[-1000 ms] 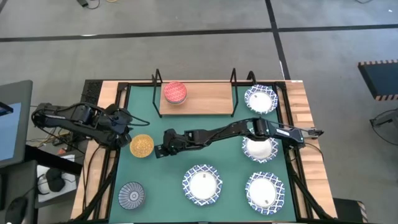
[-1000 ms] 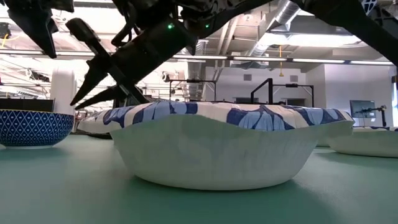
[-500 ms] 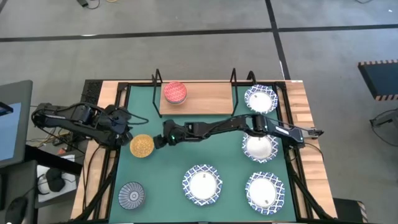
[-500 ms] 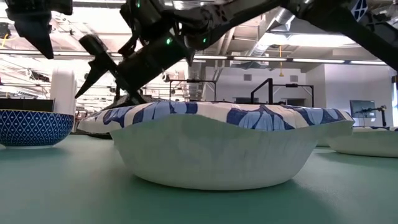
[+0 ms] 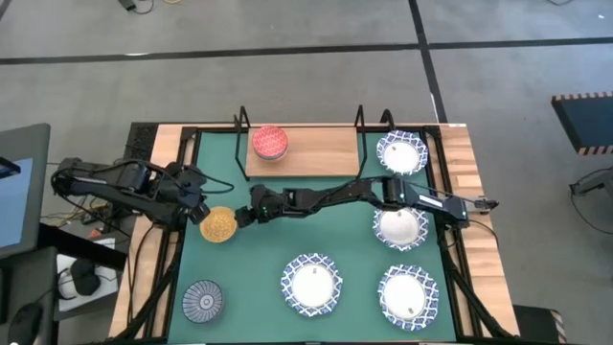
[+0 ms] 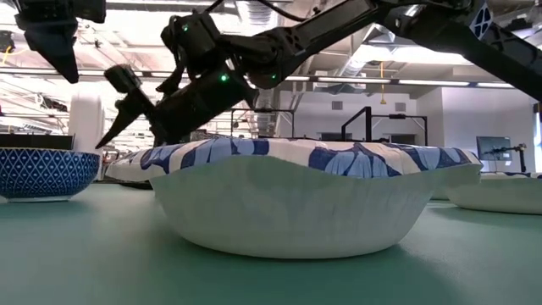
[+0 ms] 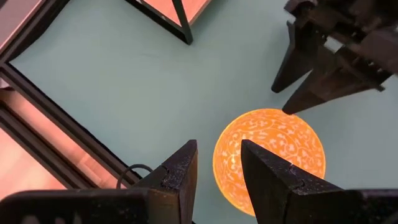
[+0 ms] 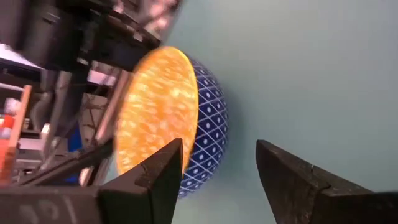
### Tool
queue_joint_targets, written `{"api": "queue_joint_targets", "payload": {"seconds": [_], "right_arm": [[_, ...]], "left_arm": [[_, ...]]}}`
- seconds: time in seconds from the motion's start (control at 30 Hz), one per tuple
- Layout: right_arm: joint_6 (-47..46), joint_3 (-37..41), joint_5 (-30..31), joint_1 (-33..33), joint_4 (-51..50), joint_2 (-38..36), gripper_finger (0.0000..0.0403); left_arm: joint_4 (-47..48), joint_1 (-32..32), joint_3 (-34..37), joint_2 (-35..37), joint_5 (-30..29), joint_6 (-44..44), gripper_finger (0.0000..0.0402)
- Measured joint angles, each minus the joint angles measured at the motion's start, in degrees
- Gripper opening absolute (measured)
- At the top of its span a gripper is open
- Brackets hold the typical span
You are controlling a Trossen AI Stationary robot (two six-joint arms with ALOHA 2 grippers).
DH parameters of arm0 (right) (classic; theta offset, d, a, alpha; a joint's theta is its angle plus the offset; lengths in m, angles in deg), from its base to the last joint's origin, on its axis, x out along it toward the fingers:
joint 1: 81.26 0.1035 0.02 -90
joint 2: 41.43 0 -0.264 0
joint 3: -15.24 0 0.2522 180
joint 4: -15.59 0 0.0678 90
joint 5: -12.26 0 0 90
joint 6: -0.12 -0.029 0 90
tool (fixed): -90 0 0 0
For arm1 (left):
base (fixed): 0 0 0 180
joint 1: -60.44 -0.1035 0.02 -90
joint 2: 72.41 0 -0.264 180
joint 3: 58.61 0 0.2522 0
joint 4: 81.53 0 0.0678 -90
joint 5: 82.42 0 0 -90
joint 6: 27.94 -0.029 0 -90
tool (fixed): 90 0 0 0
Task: Place and stack bowls onto a shelf
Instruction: Stack the yellow patterned bowl on top of the red bowl on the shelf
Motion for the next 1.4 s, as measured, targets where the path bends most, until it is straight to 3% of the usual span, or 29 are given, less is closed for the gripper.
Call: {"api": "queue_joint_targets", "payload": {"seconds": [0.3, 0.7, 0.9, 1.07, 1.17, 1.4], "right_arm": [[5.9, 0.0, 1.4, -0.1, -6.3, -0.1, 0.0207], [6.1, 0.0, 1.3, -0.1, -15.0, 0.0, 0.0017], [5.4, 0.0, 1.2, 0.6, -23.9, -3.0, 0.0033], [10.2, 0.0, 1.4, 2.4, -31.7, -7.8, 0.002], [13.1, 0.0, 2.5, 3.6, -34.9, -10.2, 0.002], [15.5, 0.0, 4.4, 4.8, -41.1, -15.2, 0.0038]], "left_arm": [[0.1, 0.0, 0.0, -1.9, 0.9, -1.3, 0.0109], [0.1, 0.0, 0.0, -2.3, 1.2, 0.8, 0.0109], [0.0, 0.0, 0.0, -2.8, 1.1, 1.2, 0.0109], [-0.7, 0.0, 0.3, -4.4, -1.2, 0.9, 0.0109], [-5.1, -0.6, 3.7, -4.4, -0.7, -0.2, 0.0109], [-16.3, -4.4, 16.2, -4.5, 7.4, -0.9, 0.0109]]}}
